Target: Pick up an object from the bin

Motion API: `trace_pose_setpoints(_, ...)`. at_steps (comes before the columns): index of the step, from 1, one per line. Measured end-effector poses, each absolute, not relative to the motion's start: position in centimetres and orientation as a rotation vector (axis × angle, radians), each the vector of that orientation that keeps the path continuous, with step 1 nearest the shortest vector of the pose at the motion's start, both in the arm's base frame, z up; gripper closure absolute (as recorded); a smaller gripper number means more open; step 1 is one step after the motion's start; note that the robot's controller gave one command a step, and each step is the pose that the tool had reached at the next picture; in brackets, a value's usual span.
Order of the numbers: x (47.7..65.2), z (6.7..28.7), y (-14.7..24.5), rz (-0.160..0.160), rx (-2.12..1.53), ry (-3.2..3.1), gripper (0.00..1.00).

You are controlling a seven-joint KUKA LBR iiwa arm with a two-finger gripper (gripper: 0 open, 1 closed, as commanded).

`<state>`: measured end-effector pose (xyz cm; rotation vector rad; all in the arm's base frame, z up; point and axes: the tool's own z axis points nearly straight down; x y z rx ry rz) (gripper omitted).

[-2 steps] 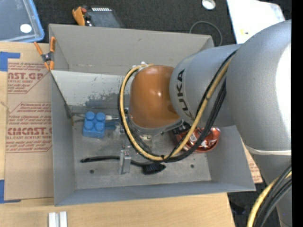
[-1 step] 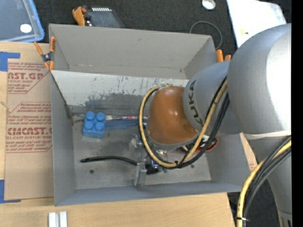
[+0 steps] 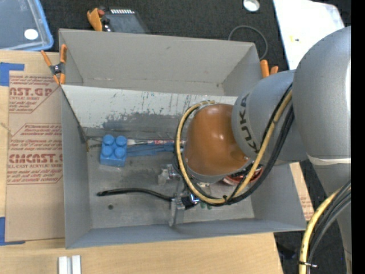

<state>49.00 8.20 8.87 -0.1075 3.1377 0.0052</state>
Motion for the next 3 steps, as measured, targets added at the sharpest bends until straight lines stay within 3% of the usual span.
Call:
trace_pose_setpoints(1, 49.7, 7.9, 8.8, 0.005, -0.027, 3.141, 0.00)
trace_pose_setpoints(2, 51.7, 7.0, 6.5, 0.005, -0.002, 3.136, 0.00)
trace_pose_setpoints(3, 50.3, 7.5, 8.5, 0.010, -0.017, 3.142, 1.00)
